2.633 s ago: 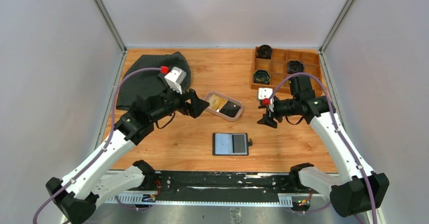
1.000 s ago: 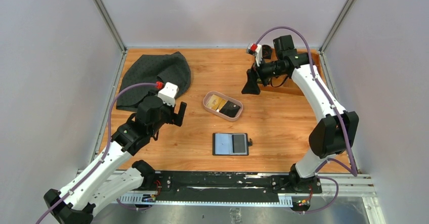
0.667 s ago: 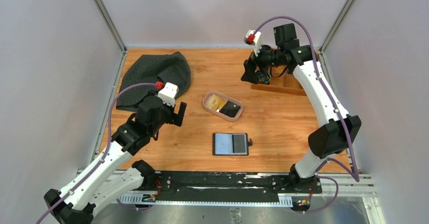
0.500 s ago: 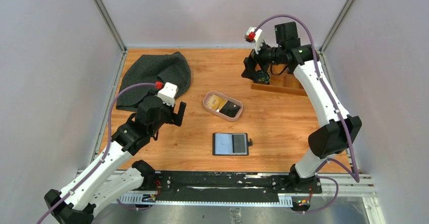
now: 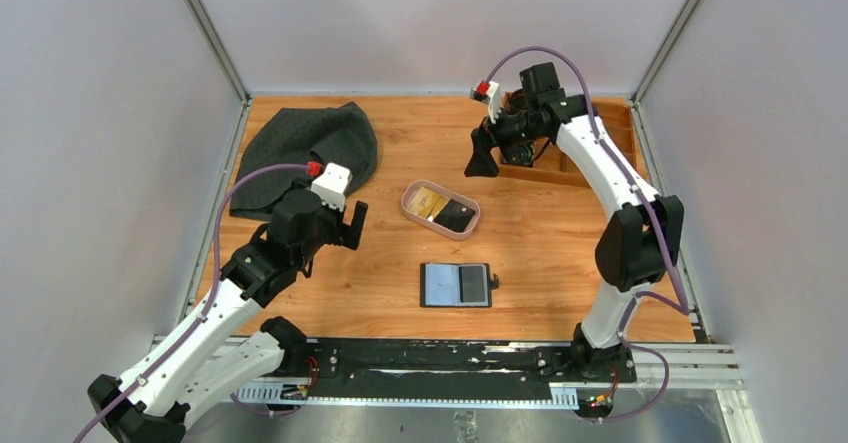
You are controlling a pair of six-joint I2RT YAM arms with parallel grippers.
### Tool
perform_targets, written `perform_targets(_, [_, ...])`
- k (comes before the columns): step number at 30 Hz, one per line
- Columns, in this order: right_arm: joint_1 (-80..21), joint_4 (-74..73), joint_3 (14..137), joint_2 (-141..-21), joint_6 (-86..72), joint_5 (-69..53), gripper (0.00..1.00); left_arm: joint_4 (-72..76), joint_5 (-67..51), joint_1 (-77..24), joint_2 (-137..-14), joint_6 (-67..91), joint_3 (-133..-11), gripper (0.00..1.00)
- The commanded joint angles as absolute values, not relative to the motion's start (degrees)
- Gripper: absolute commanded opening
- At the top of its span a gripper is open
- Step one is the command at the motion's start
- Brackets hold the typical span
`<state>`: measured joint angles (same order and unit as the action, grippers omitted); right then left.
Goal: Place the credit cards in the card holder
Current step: Pick up the credit card from the storage box.
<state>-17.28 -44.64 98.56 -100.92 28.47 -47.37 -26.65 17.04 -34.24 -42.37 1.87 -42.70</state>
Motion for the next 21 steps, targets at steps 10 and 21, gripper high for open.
perform_targets(10, [-22.9, -41.2, 94.6, -108.9, 21.0, -42.0, 0.98, -25.4, 17.3, -33.6, -42.1, 1.1, -41.9, 1.0])
perform_targets(21, [-30.0, -43.7, 96.3, -114.0, 31.8, -34.6, 0.71, -25.0, 17.3, -33.3, -42.8, 1.0, -41.5, 1.0])
